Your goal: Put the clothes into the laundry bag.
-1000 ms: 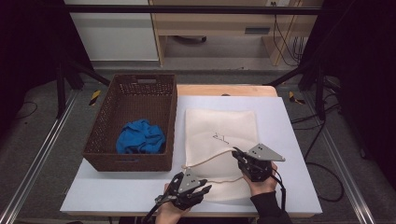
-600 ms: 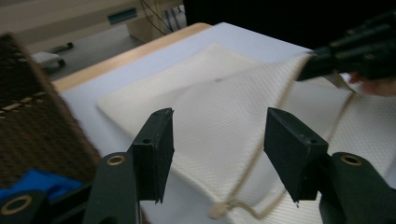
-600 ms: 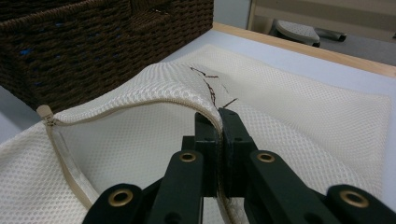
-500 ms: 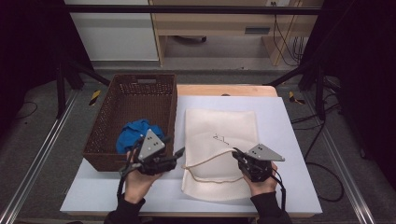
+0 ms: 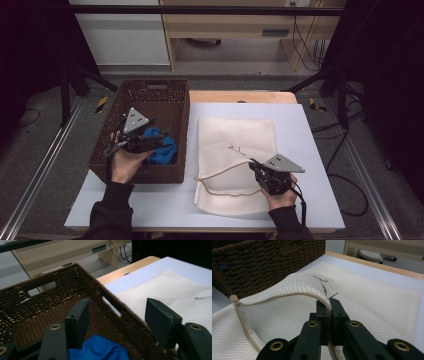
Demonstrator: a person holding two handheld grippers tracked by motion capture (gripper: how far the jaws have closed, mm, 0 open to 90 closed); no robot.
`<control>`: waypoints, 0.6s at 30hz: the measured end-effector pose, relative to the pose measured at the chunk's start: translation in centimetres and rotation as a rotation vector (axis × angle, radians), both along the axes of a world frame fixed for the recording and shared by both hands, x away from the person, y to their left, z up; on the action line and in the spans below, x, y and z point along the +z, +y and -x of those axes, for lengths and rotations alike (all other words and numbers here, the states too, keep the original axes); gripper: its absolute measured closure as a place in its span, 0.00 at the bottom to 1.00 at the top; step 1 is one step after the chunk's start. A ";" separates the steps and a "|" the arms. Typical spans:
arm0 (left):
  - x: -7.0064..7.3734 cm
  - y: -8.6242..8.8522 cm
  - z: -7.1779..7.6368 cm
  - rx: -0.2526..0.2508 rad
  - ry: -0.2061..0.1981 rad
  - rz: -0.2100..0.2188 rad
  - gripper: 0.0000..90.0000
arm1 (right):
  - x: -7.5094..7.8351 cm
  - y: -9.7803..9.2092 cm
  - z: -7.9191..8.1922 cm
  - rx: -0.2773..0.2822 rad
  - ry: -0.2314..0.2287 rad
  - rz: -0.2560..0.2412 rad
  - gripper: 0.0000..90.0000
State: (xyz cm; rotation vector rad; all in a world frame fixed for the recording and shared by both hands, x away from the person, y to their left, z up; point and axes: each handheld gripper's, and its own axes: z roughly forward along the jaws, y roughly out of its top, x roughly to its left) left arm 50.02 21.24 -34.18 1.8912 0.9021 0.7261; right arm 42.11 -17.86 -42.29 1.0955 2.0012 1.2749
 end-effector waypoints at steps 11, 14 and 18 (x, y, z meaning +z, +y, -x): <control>-2.9 2.3 -3.9 0.042 0.089 -0.052 0.33 | -0.1 0.0 -0.1 0.004 0.003 0.008 0.96; -3.8 2.3 -4.2 0.041 0.112 -0.081 0.30 | -0.1 0.0 -0.1 0.003 0.003 0.011 0.96; -4.5 2.2 -4.5 0.024 0.161 -0.146 0.25 | -0.1 0.0 -0.1 0.004 0.004 0.012 0.96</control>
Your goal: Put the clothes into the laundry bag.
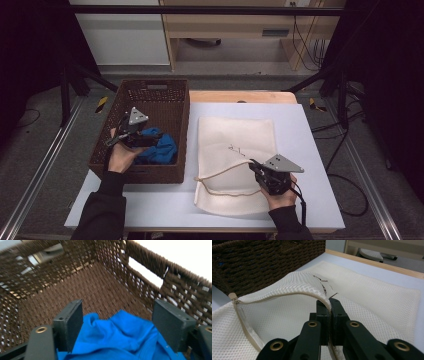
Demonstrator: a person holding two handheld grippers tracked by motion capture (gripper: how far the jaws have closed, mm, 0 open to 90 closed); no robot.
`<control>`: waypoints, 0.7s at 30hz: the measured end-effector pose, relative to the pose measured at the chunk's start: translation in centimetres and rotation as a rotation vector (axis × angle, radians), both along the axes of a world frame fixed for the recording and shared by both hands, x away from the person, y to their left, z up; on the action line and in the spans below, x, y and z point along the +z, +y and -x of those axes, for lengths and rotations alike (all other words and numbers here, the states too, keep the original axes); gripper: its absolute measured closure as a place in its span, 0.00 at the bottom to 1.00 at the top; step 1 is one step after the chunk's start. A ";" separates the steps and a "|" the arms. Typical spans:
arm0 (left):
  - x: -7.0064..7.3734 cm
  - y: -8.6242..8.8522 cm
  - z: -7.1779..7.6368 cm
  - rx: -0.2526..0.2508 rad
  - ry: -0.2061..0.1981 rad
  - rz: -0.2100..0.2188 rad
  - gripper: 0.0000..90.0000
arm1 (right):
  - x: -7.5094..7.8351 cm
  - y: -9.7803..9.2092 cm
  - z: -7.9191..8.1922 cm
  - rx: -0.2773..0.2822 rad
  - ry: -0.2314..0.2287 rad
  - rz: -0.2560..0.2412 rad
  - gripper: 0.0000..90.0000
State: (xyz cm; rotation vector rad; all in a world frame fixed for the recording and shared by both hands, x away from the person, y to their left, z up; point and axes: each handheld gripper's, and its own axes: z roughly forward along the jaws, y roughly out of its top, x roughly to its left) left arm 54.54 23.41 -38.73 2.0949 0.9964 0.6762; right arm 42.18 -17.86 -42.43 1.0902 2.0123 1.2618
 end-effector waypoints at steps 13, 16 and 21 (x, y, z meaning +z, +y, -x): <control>-1.8 0.0 -0.8 0.019 0.140 -0.085 0.15 | -0.2 0.1 -0.1 0.003 0.015 0.009 0.96; -2.1 0.0 -1.0 0.025 0.168 -0.097 0.15 | -0.2 0.1 -0.1 0.007 0.017 0.012 0.96; -2.6 0.0 -1.6 0.026 0.229 -0.120 0.16 | -0.2 0.1 -0.1 0.006 0.020 0.013 0.96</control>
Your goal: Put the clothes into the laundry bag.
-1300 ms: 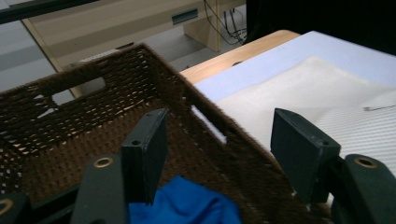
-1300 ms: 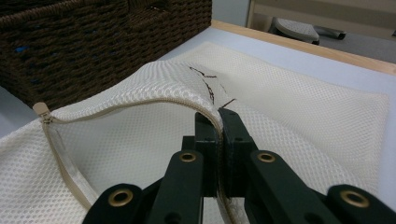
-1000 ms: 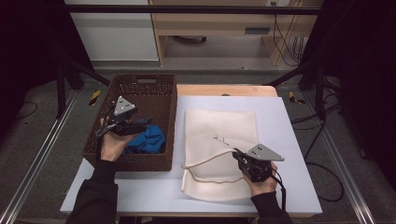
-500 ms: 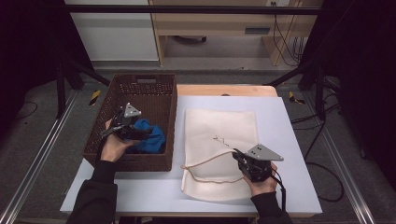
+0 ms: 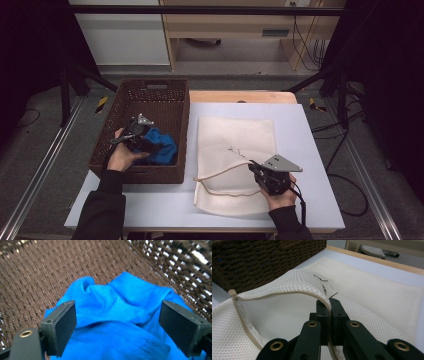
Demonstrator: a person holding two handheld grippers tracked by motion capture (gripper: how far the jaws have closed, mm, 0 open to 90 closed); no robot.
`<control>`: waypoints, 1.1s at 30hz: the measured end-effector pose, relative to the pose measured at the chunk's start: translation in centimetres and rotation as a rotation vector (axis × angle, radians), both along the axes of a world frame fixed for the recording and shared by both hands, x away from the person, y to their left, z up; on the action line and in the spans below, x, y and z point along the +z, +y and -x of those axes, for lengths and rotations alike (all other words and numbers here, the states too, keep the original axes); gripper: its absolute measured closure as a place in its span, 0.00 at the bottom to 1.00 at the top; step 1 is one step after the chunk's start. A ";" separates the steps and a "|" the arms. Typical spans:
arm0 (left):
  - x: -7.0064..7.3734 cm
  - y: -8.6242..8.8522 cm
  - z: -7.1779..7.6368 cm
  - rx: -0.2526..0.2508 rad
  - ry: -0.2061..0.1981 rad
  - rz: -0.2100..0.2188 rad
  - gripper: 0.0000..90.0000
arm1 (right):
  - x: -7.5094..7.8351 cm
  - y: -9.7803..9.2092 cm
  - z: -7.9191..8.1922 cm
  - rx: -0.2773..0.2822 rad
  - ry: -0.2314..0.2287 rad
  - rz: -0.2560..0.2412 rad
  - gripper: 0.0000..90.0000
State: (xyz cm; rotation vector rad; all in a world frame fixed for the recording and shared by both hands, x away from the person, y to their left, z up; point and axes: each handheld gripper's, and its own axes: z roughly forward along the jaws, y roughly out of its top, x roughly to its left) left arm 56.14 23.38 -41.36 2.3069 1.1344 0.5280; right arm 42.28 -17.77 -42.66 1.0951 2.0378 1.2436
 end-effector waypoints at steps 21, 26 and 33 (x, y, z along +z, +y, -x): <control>-2.4 -1.2 -1.5 -0.029 0.261 -0.096 0.38 | -0.1 0.0 -0.1 0.003 0.011 0.006 0.96; -2.3 -1.5 -1.4 -0.058 0.271 -0.104 0.58 | -0.1 0.0 -0.1 0.004 0.013 0.006 0.96; -1.8 -1.6 -1.3 -0.074 0.268 -0.107 0.81 | -0.1 -0.1 -0.1 0.002 0.015 0.004 0.96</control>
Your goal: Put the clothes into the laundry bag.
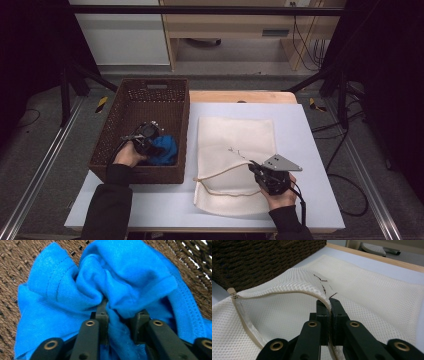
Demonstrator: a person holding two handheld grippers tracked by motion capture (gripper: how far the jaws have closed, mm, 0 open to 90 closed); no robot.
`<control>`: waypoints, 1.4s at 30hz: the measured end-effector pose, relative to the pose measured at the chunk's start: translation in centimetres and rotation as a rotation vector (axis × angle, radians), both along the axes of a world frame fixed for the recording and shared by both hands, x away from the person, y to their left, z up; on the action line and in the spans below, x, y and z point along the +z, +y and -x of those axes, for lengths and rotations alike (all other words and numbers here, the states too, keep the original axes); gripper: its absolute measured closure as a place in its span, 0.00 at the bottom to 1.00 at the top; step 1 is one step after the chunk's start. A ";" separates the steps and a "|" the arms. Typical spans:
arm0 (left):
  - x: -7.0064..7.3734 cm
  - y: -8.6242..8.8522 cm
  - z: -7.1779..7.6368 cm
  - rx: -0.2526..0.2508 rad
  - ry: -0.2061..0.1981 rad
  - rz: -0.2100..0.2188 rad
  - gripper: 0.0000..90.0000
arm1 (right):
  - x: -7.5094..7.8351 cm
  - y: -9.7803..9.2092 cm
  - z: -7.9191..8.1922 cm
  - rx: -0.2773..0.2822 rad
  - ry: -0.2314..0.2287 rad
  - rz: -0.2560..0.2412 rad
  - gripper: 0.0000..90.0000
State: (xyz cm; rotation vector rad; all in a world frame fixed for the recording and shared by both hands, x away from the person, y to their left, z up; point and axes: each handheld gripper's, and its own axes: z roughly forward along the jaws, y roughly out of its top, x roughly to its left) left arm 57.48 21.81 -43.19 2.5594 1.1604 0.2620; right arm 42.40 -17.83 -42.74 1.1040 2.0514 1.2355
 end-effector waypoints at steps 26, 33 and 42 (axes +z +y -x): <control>5.1 2.8 3.7 0.225 -0.603 0.309 0.83 | 0.0 -0.1 -0.1 -0.001 0.002 0.001 0.96; 6.8 3.6 4.2 0.254 -0.678 0.399 0.83 | -0.1 -0.1 -0.1 -0.003 0.004 0.001 0.97; 11.1 3.2 6.0 0.220 -0.819 0.459 0.83 | 0.0 -0.1 -0.1 -0.002 0.003 0.002 0.97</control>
